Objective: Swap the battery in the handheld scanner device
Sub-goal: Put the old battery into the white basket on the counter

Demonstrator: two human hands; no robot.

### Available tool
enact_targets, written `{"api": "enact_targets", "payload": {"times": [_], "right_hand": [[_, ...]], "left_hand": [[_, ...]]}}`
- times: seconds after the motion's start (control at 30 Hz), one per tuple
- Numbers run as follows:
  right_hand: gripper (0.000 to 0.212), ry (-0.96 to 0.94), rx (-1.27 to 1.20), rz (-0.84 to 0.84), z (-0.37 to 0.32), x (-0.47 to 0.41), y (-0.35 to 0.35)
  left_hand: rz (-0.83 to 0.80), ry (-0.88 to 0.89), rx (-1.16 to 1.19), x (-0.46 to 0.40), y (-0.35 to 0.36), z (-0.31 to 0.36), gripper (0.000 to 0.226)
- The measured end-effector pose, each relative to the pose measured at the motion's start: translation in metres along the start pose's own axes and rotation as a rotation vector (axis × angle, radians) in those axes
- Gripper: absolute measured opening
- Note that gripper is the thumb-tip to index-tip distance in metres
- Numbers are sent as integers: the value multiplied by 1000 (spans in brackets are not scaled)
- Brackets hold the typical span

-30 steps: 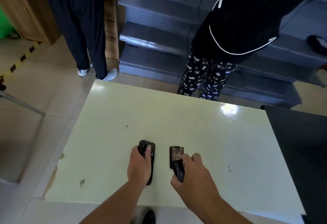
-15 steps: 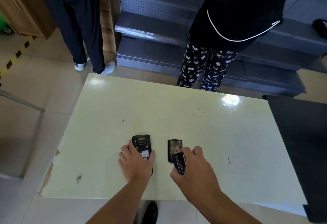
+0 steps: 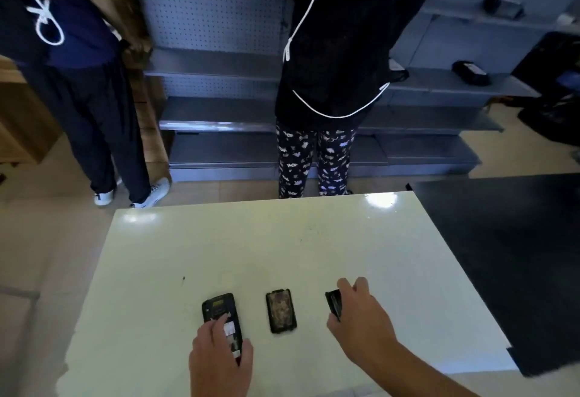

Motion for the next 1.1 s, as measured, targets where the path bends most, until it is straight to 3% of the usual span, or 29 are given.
{"api": "enact_targets", "payload": {"times": [0.17, 0.37, 0.63, 0.8, 0.9, 1.1], "right_hand": [[38, 181, 3, 50, 67, -7, -25], [37, 291, -4, 69, 142, -18, -50], [23, 256, -23, 146, 248, -38, -81], [42, 154, -13, 172, 344, -52, -106], [42, 135, -23, 181, 401, -57, -123], [40, 194, -30, 212, 523, -66, -157]], "left_hand": [[-122, 304, 18, 3, 25, 62, 57], [-234, 513, 86, 21, 51, 161, 48], [-304, 615, 91, 57, 102, 293, 46], [-332, 626, 79, 106, 159, 401, 43], [-341, 661, 81, 138, 191, 470, 40], [-362, 922, 49, 188, 247, 607, 49]]}}
Point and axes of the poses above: each hand's wrist, its own x-axis away from the middle knuckle, its own y-axis out of the palm, z = x × y, the point moved 7 cm from there along -x, towards the middle knuckle, and after that the axes turned 9 degrees about z, right-handed, at the moved point
